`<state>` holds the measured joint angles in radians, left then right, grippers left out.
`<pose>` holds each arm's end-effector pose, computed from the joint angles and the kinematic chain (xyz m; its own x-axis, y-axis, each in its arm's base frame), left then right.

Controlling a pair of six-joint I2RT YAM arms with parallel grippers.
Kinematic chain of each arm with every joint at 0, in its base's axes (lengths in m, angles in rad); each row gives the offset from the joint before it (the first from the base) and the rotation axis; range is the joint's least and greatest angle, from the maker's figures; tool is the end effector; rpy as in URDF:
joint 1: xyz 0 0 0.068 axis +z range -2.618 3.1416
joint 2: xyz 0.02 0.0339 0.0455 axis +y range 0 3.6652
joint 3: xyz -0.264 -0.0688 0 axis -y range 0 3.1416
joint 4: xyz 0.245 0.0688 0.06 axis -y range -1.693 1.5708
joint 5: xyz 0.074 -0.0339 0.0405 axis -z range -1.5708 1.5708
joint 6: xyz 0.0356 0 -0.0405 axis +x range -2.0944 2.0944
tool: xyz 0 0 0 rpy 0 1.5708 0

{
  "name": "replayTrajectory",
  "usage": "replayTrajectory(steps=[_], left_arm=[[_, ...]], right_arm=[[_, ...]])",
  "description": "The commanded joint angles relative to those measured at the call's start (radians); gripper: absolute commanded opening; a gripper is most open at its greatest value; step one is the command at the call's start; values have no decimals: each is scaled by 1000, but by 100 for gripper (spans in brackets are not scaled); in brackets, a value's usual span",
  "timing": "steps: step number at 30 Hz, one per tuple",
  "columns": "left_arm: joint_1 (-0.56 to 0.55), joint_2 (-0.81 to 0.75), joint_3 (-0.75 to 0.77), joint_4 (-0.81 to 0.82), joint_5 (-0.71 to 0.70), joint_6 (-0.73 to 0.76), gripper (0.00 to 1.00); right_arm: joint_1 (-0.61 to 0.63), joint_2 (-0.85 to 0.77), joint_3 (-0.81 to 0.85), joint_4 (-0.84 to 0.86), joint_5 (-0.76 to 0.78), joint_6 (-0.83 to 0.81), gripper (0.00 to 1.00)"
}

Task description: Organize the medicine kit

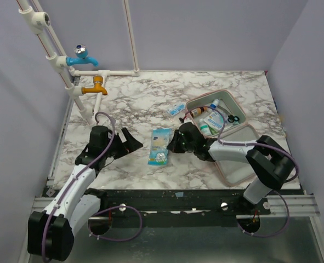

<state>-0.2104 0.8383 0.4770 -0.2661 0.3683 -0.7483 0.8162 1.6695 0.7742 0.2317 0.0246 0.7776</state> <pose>0.1740 -0.0503 0.2164 -0.7472 -0.4895 -0.4495 -0.0389 0.7074 -0.7057 0.2283 0.2415 0.1550 -0.8023 0.1705 -0.5720 -0.2135 0.8129 0.5419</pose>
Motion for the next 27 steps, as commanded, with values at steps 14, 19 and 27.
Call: replayTrajectory(steps=[14, 19, 27], left_arm=[[-96, 131, -54, 153, 219, -23, 88], [-114, 133, -36, 169, 234, -48, 88], [-122, 125, -28, 177, 236, -64, 88]], right_arm=[[-3, -389, -157, -109, -214, -176, 1], [-3, -481, -144, -176, -209, -191, 1], [-3, -479, -94, -342, -135, -221, 19]])
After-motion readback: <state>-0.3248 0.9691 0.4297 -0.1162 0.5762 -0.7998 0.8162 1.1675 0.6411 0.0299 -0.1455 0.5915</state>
